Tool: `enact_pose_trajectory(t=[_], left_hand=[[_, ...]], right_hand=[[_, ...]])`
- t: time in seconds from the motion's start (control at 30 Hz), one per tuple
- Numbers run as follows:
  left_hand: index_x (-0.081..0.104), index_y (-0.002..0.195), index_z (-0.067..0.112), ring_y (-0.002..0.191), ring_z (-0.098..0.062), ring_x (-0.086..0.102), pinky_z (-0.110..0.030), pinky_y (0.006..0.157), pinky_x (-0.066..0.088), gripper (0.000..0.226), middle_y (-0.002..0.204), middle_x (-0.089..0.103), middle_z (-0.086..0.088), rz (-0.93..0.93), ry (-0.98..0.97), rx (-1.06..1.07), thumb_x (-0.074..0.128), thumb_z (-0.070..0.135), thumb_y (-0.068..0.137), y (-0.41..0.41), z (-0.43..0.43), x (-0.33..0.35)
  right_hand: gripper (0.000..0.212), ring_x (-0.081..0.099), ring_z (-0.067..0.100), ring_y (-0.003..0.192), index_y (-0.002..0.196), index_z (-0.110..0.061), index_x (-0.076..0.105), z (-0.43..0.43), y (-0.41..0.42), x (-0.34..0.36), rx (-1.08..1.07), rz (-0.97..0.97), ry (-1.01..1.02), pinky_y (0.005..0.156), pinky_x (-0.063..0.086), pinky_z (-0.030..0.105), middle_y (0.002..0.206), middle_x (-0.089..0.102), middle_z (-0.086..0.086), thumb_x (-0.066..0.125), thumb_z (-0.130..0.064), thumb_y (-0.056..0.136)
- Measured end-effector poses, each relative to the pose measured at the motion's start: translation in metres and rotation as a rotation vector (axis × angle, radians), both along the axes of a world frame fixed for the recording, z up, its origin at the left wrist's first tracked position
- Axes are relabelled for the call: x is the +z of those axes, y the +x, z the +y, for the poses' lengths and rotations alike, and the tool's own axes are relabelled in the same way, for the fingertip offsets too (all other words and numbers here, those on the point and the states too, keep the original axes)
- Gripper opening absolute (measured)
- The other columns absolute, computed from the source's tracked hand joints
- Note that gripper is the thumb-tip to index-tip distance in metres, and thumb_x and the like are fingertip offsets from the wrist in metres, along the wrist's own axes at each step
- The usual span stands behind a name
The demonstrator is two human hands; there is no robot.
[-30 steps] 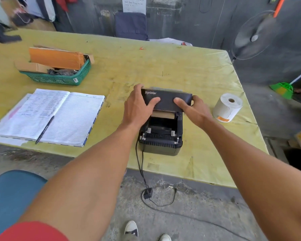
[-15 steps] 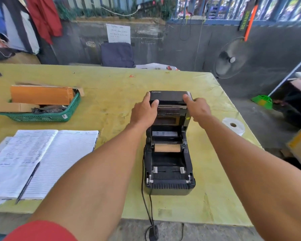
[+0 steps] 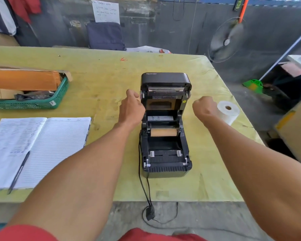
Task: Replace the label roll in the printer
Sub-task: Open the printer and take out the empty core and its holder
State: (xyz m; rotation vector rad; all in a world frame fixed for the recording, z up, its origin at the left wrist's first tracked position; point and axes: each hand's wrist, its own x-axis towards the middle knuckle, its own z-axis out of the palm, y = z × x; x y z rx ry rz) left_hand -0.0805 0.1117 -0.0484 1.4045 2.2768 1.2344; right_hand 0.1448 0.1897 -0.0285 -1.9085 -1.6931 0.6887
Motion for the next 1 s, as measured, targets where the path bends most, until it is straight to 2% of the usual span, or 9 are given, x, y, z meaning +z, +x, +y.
enact_pose_trajectory(t=[0.1, 0.2, 0.33, 0.57, 0.67, 0.77, 0.87, 0.93, 1.0], left_hand=[[0.053, 0.108, 0.018, 0.084, -0.019, 0.057, -0.028, 0.064, 0.044, 0.032, 0.095, 0.058, 0.002, 0.033, -0.221, -0.189, 0.056, 0.006, 0.079, 0.002, -0.02, -0.025], [0.049, 0.129, 0.017, 0.107, -0.028, 0.055, -0.041, 0.088, 0.051, 0.061, 0.12, 0.05, -0.009, 0.07, -0.465, -0.433, 0.067, 0.007, 0.072, 0.013, -0.034, -0.047], [0.044, 0.14, 0.016, 0.105, -0.03, 0.056, -0.038, 0.091, 0.048, 0.063, 0.122, 0.047, -0.012, 0.098, -0.43, -0.357, 0.073, 0.016, 0.083, 0.028, -0.036, -0.064], [0.06, 0.128, 0.01, 0.099, -0.03, 0.056, -0.031, 0.088, 0.043, 0.037, 0.114, 0.05, -0.013, 0.076, -0.31, -0.231, 0.064, 0.018, 0.092, 0.033, -0.029, -0.072], [0.069, 0.116, 0.011, 0.084, -0.018, 0.053, -0.024, 0.079, 0.04, 0.028, 0.103, 0.057, -0.011, 0.027, -0.246, -0.268, 0.064, 0.023, 0.091, 0.025, -0.027, -0.064], [0.07, 0.078, 0.016, 0.061, -0.007, 0.05, -0.028, 0.059, 0.039, 0.024, 0.073, 0.061, -0.002, -0.131, -0.199, -0.294, 0.058, 0.031, 0.092, 0.023, -0.025, -0.048], [0.061, 0.097, 0.009, 0.079, -0.018, 0.062, -0.044, 0.076, 0.054, 0.022, 0.091, 0.061, -0.007, -0.554, -0.221, -0.283, 0.05, 0.029, 0.097, 0.053, -0.019, -0.034], [0.054, 0.109, 0.011, 0.081, -0.018, 0.068, -0.038, 0.076, 0.058, 0.019, 0.102, 0.063, -0.01, -0.764, -0.191, -0.277, 0.052, 0.026, 0.098, 0.082, -0.017, -0.031], [0.052, 0.113, 0.01, 0.076, -0.014, 0.067, -0.029, 0.069, 0.058, 0.027, 0.1, 0.065, -0.01, -0.824, -0.181, -0.305, 0.061, 0.026, 0.095, 0.111, -0.017, -0.031]], right_hand=[[0.023, 0.064, 0.035, 0.08, 0.107, 0.001, 0.067, -0.011, 0.011, -0.026, 0.294, -0.167, -0.158, 0.072, 0.056, 0.042, 0.091, 0.07, 0.017, 0.055, -0.01, 0.091], [0.053, 0.055, 0.026, 0.087, 0.133, -0.013, 0.056, -0.025, 0.012, -0.045, 0.514, -0.179, -0.24, 0.076, 0.045, 0.033, 0.089, 0.057, -0.001, 0.076, -0.013, 0.083], [0.062, 0.062, 0.031, 0.103, 0.14, -0.021, 0.051, -0.031, 0.005, -0.067, 0.557, -0.204, -0.2, 0.081, 0.046, 0.032, 0.126, 0.064, 0.012, 0.078, -0.019, 0.084], [0.031, 0.062, 0.026, 0.083, 0.127, -0.021, 0.065, -0.029, -0.003, -0.078, 0.444, -0.186, -0.13, 0.067, 0.044, 0.03, 0.112, 0.069, 0.011, 0.062, -0.019, 0.096], [0.03, 0.058, 0.018, 0.078, 0.125, -0.017, 0.067, -0.026, 0.003, -0.068, 0.408, 0.022, -0.138, 0.07, 0.045, 0.029, 0.1, 0.066, 0.003, 0.063, -0.026, 0.096], [0.03, 0.062, 0.01, 0.084, 0.114, -0.022, 0.072, -0.022, 0.017, -0.042, 0.327, 0.381, -0.219, 0.074, 0.052, 0.028, 0.098, 0.07, -0.007, 0.069, -0.039, 0.091], [0.034, 0.072, 0.017, 0.087, 0.112, -0.012, 0.071, -0.018, 0.031, -0.029, 0.303, 0.613, -0.379, 0.072, 0.059, 0.032, 0.102, 0.074, 0.005, 0.069, -0.039, 0.091], [0.031, 0.073, 0.018, 0.075, 0.109, -0.006, 0.069, -0.021, 0.044, -0.028, 0.273, 0.688, -0.384, 0.064, 0.058, 0.029, 0.091, 0.073, 0.009, 0.067, -0.034, 0.094], [0.027, 0.07, 0.02, 0.071, 0.102, -0.004, 0.07, -0.024, 0.067, -0.031, 0.203, 0.748, -0.373, 0.068, 0.059, 0.033, 0.086, 0.07, 0.011, 0.067, -0.03, 0.094]])
